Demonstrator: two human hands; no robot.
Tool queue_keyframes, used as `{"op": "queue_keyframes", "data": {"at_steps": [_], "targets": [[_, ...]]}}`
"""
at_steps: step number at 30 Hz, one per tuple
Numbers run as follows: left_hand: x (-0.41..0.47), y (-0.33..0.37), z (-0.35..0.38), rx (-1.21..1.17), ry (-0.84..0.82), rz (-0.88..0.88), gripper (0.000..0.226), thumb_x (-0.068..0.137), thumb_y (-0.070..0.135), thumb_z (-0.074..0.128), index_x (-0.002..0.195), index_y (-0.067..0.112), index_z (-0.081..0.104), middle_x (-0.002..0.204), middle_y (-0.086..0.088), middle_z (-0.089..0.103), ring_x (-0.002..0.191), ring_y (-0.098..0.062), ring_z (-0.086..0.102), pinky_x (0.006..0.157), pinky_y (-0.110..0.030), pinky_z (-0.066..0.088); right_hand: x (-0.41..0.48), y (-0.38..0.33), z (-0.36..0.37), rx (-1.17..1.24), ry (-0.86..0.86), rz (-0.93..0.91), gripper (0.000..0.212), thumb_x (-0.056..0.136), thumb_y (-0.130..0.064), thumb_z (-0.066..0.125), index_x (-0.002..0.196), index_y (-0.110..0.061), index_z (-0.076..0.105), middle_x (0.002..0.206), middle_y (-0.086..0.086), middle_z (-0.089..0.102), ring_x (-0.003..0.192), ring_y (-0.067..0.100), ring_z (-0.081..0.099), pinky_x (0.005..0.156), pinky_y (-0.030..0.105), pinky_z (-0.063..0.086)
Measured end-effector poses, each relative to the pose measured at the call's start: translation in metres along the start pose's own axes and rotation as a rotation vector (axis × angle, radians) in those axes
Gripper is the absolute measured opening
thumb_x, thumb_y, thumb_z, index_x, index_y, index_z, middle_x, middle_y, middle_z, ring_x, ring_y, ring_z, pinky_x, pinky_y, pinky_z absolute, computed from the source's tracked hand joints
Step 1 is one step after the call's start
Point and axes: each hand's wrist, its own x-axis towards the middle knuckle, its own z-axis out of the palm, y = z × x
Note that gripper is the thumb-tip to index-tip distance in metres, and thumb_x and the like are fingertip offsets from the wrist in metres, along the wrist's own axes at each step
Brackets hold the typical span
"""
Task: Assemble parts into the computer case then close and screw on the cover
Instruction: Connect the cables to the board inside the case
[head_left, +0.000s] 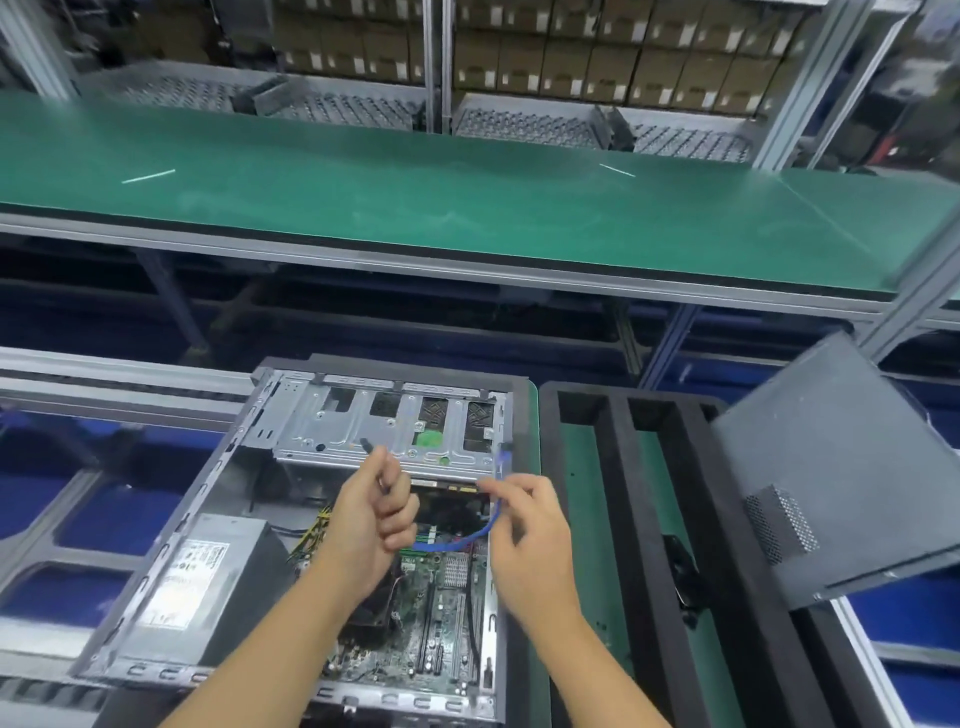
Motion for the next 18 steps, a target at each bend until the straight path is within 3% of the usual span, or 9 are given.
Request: {"op": "queue_keyframes", "data": {"at_steps": [2, 5, 7, 11, 15, 16, 18], "targets": [[0.0, 0.0, -0.006, 0.178, 0.014, 0.001, 0.046, 0.088, 0.059, 0.047, 0.059, 0.025, 0.035, 0.053, 0.003, 0.019, 0.042, -0.012, 0.011, 0.039, -0.016, 0.014, 0.003, -0.009, 0.005, 0.322, -0.067, 0.203, 0.039, 0.094, 0.013, 0.052, 0.106, -0.016, 0.075, 0.11, 0.004, 0.069, 0.094, 0.006, 0.067, 0.077, 0.016, 0.052], [0.001, -0.004, -0.017, 0.445, -0.045, 0.046, 0.052, 0.093, 0.066, 0.038, 0.064, 0.024, 0.031, 0.058, 0.0, 0.021, 0.049, -0.015, 0.012, 0.044, -0.024, 0.012, 0.01, -0.023, 0.015, 0.68, -0.035, 0.48, 0.013, 0.098, -0.004, 0.063, 0.109, -0.01, 0.065, 0.087, 0.009, 0.074, 0.069, 0.017, 0.068, 0.062, 0.025, 0.054], [-0.002, -0.008, -0.024, 0.511, -0.118, 0.073, 0.055, 0.093, 0.071, 0.037, 0.068, 0.021, 0.037, 0.059, 0.002, 0.025, 0.047, -0.014, 0.016, 0.044, -0.023, 0.015, 0.014, -0.029, 0.025, 0.835, 0.0, 0.564, 0.016, 0.098, -0.002, 0.063, 0.114, -0.005, 0.058, 0.083, 0.005, 0.073, 0.062, 0.015, 0.063, 0.059, 0.027, 0.051], [-0.008, -0.01, -0.035, 0.628, -0.13, 0.216, 0.043, 0.093, 0.069, 0.032, 0.097, 0.033, 0.057, 0.059, 0.009, 0.036, 0.047, -0.007, 0.027, 0.042, -0.019, 0.025, 0.014, -0.04, 0.043, 0.963, -0.087, 0.556, 0.018, 0.103, 0.005, 0.047, 0.115, -0.006, 0.054, 0.076, 0.005, 0.066, 0.049, 0.011, 0.045, 0.044, 0.023, 0.034], [-0.012, 0.0, -0.04, 0.945, -0.124, 0.414, 0.043, 0.094, 0.072, 0.026, 0.119, 0.044, 0.047, 0.065, 0.003, 0.047, 0.055, -0.021, 0.042, 0.053, -0.037, 0.037, 0.009, -0.039, 0.055, 1.08, -0.078, 0.699, 0.018, 0.098, 0.004, 0.042, 0.102, -0.012, 0.051, 0.071, 0.003, 0.052, 0.044, 0.011, 0.028, 0.037, 0.02, 0.021], [-0.013, 0.002, -0.039, 1.018, -0.125, 0.433, 0.039, 0.094, 0.071, 0.026, 0.117, 0.048, 0.047, 0.067, 0.002, 0.05, 0.055, -0.017, 0.045, 0.055, -0.035, 0.039, 0.008, -0.038, 0.058, 1.051, -0.067, 0.73, 0.019, 0.096, 0.004, 0.042, 0.099, -0.013, 0.05, 0.07, 0.003, 0.051, 0.044, 0.011, 0.027, 0.037, 0.019, 0.02], [-0.013, 0.006, -0.037, 1.102, -0.146, 0.48, 0.024, 0.094, 0.064, 0.033, 0.11, 0.055, 0.048, 0.066, 0.012, 0.055, 0.053, -0.005, 0.046, 0.052, -0.019, 0.035, 0.003, -0.036, 0.064, 0.948, -0.02, 0.763, 0.021, 0.094, 0.004, 0.041, 0.095, -0.014, 0.051, 0.068, 0.002, 0.051, 0.045, 0.012, 0.029, 0.038, 0.019, 0.021]]}}
